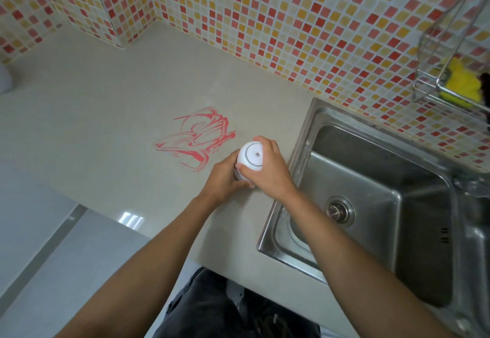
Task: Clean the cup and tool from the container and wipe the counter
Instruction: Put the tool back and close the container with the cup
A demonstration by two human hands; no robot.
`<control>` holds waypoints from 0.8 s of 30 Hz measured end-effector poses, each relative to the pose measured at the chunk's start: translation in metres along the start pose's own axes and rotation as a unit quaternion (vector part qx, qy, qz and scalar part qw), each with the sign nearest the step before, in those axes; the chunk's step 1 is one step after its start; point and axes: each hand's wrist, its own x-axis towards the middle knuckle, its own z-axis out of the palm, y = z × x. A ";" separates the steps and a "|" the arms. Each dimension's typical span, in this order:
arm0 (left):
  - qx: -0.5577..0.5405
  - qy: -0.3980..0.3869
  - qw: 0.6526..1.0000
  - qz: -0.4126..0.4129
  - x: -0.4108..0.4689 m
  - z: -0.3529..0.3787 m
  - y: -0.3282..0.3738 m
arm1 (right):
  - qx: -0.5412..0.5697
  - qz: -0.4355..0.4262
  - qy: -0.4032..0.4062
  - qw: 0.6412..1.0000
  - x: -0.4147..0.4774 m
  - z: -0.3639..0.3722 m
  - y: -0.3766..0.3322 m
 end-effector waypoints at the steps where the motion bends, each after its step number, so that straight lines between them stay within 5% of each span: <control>1: 0.007 0.003 1.000 -0.001 0.000 0.001 0.000 | 0.001 -0.002 0.003 1.000 0.000 0.001 0.001; 7: 0.032 0.007 0.999 -0.018 -0.004 0.006 0.004 | 0.003 -0.009 0.018 1.000 0.000 0.003 0.002; 12: 0.058 -0.061 0.996 -0.011 -0.005 -0.006 0.014 | 0.056 0.016 -0.047 0.997 -0.003 -0.012 0.001; 15: 0.092 -0.048 0.994 -0.018 -0.007 -0.028 0.020 | 0.099 0.031 0.066 0.992 -0.007 -0.032 0.004; 19: 0.158 0.093 0.982 0.032 -0.010 -0.047 0.036 | 0.001 0.019 0.162 0.987 -0.028 -0.052 0.030; 24: 0.238 0.152 0.952 0.119 -0.013 -0.020 0.075 | -0.196 0.032 0.102 0.975 -0.067 -0.058 0.091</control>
